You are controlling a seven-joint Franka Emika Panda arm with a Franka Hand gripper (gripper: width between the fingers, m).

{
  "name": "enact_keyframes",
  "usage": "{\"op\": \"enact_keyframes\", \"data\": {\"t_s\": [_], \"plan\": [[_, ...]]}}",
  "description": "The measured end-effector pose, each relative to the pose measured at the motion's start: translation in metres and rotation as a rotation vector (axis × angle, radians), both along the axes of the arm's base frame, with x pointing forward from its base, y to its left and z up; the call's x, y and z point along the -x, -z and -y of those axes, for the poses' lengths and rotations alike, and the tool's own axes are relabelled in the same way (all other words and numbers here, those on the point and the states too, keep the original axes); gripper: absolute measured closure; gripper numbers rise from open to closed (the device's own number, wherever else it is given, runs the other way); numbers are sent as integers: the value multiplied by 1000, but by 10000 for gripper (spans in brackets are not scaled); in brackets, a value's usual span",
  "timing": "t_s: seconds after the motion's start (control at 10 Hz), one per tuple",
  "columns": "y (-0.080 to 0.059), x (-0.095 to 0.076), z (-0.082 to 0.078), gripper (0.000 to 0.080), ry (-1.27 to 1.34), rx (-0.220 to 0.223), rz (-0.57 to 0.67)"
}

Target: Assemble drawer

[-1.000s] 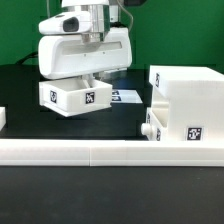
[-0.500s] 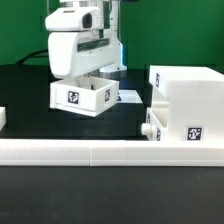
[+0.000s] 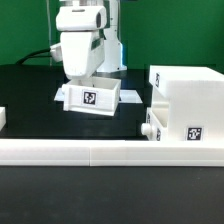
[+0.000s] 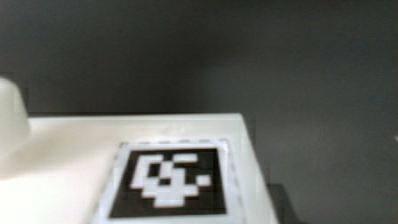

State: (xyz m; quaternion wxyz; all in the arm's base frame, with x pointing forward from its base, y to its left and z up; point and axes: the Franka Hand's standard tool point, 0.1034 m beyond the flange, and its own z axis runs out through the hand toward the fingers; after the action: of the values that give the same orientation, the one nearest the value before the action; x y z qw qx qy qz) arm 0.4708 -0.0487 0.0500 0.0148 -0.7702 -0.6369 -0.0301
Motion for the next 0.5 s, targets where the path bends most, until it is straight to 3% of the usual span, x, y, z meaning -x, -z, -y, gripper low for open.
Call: {"op": "enact_keyframes", "data": {"t_s": [0.4, 0.5], "plan": [[-14, -42, -23, 757, -65, -7, -41], [-13, -43, -26, 757, -68, -9, -40]]}}
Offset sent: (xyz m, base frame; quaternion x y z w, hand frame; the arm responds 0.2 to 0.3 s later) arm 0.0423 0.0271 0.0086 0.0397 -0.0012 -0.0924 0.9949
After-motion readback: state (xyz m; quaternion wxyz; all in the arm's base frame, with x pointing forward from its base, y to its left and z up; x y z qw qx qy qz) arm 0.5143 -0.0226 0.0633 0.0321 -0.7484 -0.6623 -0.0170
